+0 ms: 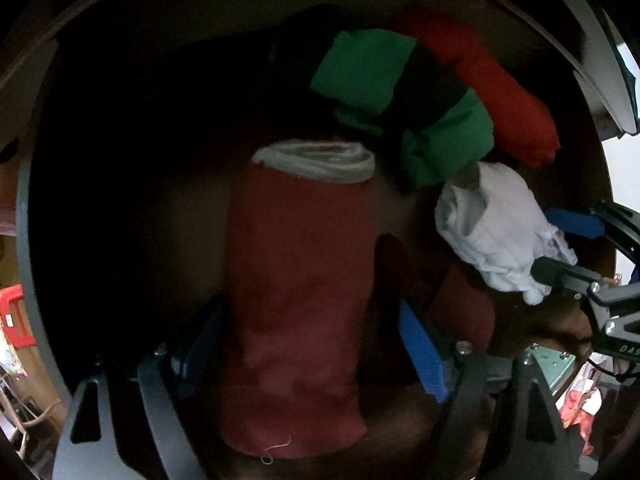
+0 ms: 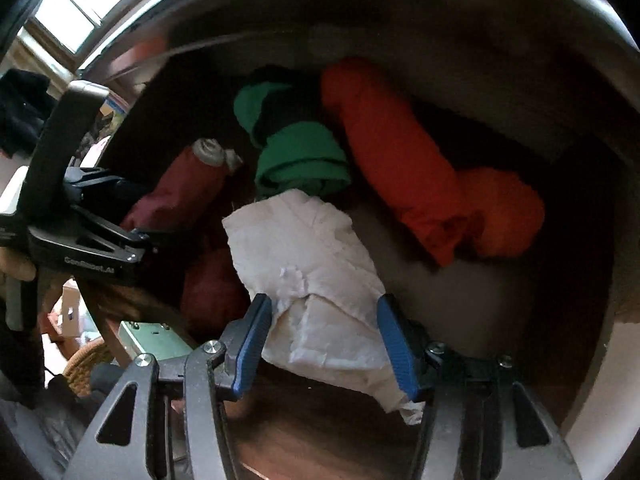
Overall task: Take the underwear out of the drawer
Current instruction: 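Grasp the red rolled cloth with the left gripper while the right grasps the white underwear, then lift the red cloth and white underwear out toward the tray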
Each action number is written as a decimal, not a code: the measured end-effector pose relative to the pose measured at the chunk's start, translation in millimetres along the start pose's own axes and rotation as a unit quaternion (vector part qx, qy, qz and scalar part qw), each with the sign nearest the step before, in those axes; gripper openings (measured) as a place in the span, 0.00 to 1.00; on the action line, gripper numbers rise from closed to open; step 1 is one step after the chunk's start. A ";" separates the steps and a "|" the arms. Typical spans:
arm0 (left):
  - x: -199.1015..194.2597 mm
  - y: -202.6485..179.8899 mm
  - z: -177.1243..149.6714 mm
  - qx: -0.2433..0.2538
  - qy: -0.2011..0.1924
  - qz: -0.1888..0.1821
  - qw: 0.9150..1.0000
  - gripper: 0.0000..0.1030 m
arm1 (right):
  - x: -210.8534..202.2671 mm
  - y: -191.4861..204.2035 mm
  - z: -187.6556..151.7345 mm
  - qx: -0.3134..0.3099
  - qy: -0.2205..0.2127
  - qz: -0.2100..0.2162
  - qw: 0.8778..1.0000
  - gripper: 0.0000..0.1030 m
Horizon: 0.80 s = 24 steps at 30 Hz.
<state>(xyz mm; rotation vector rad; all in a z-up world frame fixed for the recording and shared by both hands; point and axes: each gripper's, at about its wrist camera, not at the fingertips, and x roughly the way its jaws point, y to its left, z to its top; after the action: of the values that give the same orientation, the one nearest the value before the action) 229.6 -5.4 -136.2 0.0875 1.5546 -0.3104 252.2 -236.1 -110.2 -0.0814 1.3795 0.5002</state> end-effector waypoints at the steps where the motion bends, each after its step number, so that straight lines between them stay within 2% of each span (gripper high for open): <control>1: 0.4 -0.7 0.3 0.001 0.003 0.000 1.000 0.80 | 2.5 -0.3 2.3 0.000 0.007 0.005 1.000 0.56; 4: 1.3 -6.2 1.5 0.011 0.010 0.011 1.000 0.77 | 8.5 3.8 8.2 -0.019 0.027 0.002 0.999 0.58; 11: 3.0 -9.6 9.9 0.005 -0.016 0.013 1.000 0.55 | 27.3 9.2 18.2 -0.039 0.070 0.017 0.997 0.64; 12: 0.9 -12.2 11.0 0.003 -0.019 0.010 1.000 0.55 | 31.9 7.8 19.8 -0.039 0.075 0.017 0.996 0.64; 17: -3.5 -13.1 10.2 -0.001 -0.043 -0.014 0.999 0.39 | 40.7 9.3 20.8 -0.039 0.081 0.031 0.995 0.63; 21: -6.6 -12.8 1.9 0.000 -0.058 -0.031 0.998 0.33 | 35.8 8.4 17.9 -0.039 0.073 0.043 0.996 0.48; 24: -11.4 -13.6 -5.7 -0.006 -0.074 -0.066 0.995 0.31 | 26.9 10.5 12.7 -0.039 0.056 0.043 0.997 0.37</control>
<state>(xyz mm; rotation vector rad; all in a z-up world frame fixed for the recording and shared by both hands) 220.9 -15.4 -123.1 -0.0475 1.4178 -0.4034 262.5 -214.5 -130.7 -0.1168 1.4777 0.6295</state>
